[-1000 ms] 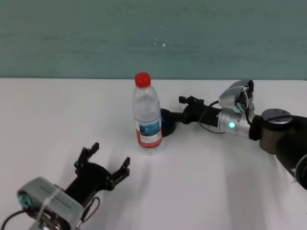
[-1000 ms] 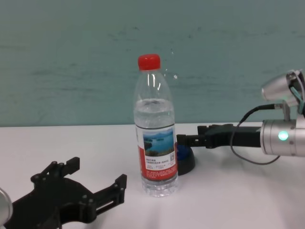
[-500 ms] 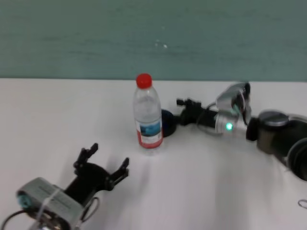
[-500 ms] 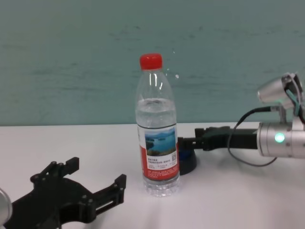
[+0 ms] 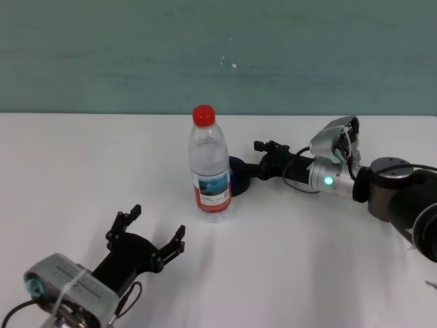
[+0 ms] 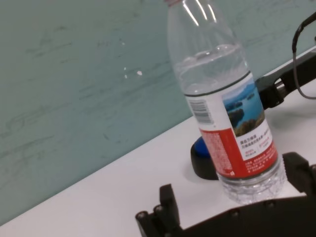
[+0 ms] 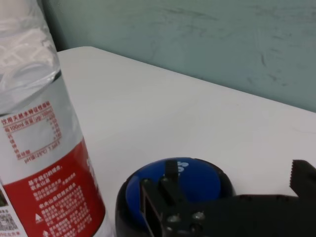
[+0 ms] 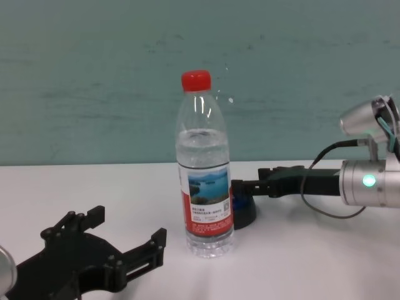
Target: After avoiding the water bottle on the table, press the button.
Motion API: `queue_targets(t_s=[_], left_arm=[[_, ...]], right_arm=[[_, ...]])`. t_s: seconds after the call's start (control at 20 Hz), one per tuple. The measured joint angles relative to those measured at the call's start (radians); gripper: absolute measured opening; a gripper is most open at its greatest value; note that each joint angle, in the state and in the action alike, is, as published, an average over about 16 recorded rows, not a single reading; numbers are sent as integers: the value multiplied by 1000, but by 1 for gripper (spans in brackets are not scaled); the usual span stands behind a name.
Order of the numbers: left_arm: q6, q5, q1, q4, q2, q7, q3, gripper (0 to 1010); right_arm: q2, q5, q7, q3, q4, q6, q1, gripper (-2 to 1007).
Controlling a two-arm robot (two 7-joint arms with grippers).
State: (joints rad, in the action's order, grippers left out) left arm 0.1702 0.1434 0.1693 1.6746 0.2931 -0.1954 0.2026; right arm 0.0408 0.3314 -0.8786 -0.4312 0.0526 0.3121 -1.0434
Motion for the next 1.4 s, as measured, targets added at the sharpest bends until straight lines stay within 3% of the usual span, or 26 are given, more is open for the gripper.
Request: queue_targets(t_s=[0.35,0.8,1.4], left_arm=[[0,0,0,0,0,0,0,1000],[0,0,0,0,0,0,0,1000],[0,0,0,0,0,0,0,1000]], right_arm=[[24,15,16,15,34,-12,60,1004],[39,24,26,24,52,-20,99,1004],[23,12,16,10,46,-21,57,1004]])
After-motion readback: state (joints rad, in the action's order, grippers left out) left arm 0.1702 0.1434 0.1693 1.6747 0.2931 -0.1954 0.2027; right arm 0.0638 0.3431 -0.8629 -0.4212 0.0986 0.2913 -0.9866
